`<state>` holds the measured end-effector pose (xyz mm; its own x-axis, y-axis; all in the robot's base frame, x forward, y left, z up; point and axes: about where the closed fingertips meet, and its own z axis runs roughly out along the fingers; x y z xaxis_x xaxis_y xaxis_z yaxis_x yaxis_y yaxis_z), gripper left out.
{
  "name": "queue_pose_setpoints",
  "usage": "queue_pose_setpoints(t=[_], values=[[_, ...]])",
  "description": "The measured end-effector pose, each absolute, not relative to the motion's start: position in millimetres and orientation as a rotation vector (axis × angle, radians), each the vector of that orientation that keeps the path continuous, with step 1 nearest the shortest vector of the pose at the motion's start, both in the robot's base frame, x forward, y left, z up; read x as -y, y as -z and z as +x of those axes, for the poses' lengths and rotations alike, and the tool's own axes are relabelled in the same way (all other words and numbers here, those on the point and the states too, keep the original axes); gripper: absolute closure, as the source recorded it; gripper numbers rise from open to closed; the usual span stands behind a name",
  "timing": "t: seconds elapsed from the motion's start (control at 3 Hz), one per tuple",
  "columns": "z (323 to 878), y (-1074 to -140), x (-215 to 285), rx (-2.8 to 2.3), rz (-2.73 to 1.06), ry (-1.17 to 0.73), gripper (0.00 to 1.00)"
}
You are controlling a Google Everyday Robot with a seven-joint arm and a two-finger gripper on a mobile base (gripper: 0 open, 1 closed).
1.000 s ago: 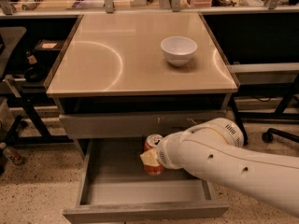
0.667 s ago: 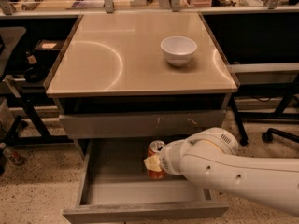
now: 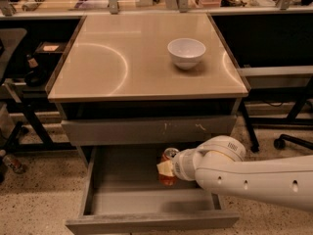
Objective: Place coke can into middle drawer
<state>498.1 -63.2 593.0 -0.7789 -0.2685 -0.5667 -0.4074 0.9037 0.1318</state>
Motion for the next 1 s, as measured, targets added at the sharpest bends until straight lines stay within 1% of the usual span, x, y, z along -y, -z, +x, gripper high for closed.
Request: queue_pose_setpoints(t=[0.33,1.0], values=[[498,-591,63,-2.516,-0.457,-0.34,1.0],[482,-555,60,-2.579,-0.414,-0.405,1.0]])
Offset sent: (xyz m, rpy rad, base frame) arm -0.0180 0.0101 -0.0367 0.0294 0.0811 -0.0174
